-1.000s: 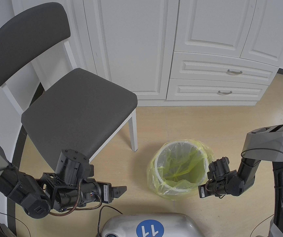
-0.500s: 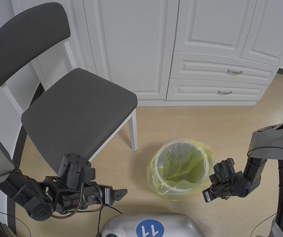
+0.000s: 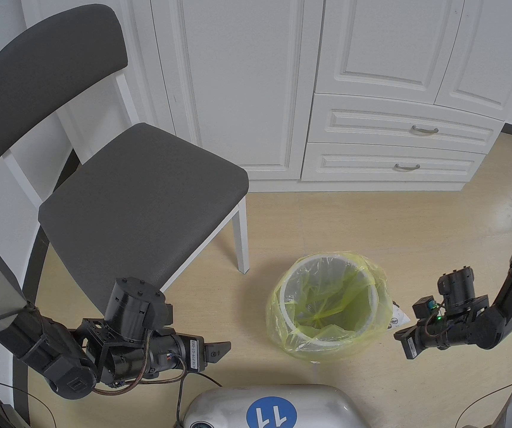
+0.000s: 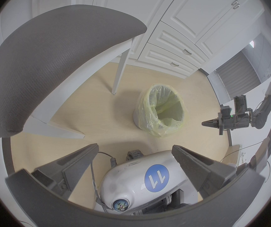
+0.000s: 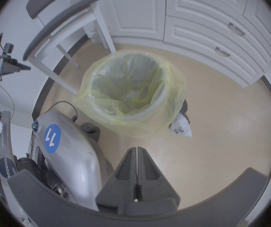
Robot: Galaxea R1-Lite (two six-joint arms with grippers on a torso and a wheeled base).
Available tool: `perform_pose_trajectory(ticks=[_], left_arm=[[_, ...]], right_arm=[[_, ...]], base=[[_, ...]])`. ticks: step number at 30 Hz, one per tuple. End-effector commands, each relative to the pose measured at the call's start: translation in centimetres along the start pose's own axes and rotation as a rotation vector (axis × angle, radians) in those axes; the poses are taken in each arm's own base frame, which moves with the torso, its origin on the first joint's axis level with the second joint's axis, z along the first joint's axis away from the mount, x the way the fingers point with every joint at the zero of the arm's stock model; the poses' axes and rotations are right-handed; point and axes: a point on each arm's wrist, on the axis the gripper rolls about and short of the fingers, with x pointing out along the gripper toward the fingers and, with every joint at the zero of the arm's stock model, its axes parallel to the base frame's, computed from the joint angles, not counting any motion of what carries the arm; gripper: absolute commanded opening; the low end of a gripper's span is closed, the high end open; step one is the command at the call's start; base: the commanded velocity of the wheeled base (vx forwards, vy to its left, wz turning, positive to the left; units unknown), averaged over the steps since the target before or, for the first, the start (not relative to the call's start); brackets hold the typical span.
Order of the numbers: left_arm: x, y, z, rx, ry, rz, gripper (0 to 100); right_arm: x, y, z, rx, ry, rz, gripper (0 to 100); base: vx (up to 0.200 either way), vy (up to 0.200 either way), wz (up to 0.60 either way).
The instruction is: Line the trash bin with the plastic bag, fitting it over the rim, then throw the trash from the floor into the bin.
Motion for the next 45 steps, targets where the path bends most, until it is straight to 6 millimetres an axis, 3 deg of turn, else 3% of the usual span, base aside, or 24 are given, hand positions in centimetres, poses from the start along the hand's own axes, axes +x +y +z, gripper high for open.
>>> perform_pose_trajectory(ticks=[1, 3, 10, 14, 18, 21, 26, 28, 31, 32, 35, 39, 43, 45], left_arm=[[0.3, 0.0, 0.0, 0.0, 0.004, 0.003, 100], [0.4, 0.0, 0.0, 0.001, 0.006, 0.003, 100], [1.0, 0.0, 0.4, -0.019, -0.059, -0.028, 100], [2.8, 0.4, -0.4, -0.02, -0.095, -0.037, 100], [4.3, 1.1, -1.3, -0.02, -0.107, -0.029, 100], [4.3, 1.4, -1.2, -0.027, -0.12, -0.026, 100], [4.1, 1.7, -1.0, -0.035, -0.131, -0.021, 100], [4.0, 2.0, -0.8, -0.043, -0.14, -0.012, 100], [4.0, 2.1, -0.8, -0.043, -0.141, -0.01, 100], [3.8, 2.3, -0.7, -0.048, -0.143, -0.005, 100], [3.7, 2.6, -0.6, -0.055, -0.15, 0.002, 100], [3.7, 2.9, -0.2, -0.063, -0.163, 0.009, 100], [3.7, 2.9, -0.1, -0.063, -0.168, 0.007, 100], [3.7, 2.8, -0.1, -0.063, -0.18, 0.002, 100]], right_arm=[[-2.9, -0.8, 1.1, 0.009, -0.084, -0.034, 0], [-2.9, -0.9, 1.3, 0.013, -0.078, -0.032, 0], [-1.4, -1.5, 4.8, 0.181, -0.066, -0.014, 0], [1.5, -3.4, 6.8, 0.255, 0.011, -0.014, 0], [5.8, -5.8, 7.2, 0.312, 0.047, -0.031, 0], [9.2, -8.0, 7.3, 0.341, 0.053, -0.055, 0], [12.1, -8.8, 7.1, 0.351, 0.099, -0.053, 0], [14.5, -9.5, 7.5, 0.353, 0.111, -0.053, 0], [16.0, -10.0, 8.0, 0.353, 0.111, -0.053, 0], [17.3, -10.6, 8.6, 0.354, 0.113, -0.054, 0], [17.8, -11.1, 9.5, 0.362, 0.131, -0.046, 0], [20.8, -12.3, 10.1, 0.406, 0.152, -0.054, 0], [21.4, -13.0, 10.8, 0.425, 0.158, -0.051, 0], [21.7, -12.6, 9.8, 0.445, 0.235, -0.032, 0]], base=[[0.0, 0.0, 0.0], [0.0, 0.0, 0.0], [0.0, 0.0, 0.0], [0.0, 0.0, 0.0], [0.0, 0.0, 0.0], [0.0, 0.0, 0.0], [0.0, 0.0, 0.0], [0.0, 0.0, 0.0], [0.0, 0.0, 0.0], [0.0, 0.0, 0.0], [0.0, 0.0, 0.0], [0.0, 0.0, 0.0], [0.0, 0.0, 0.0], [0.0, 0.0, 0.0]])
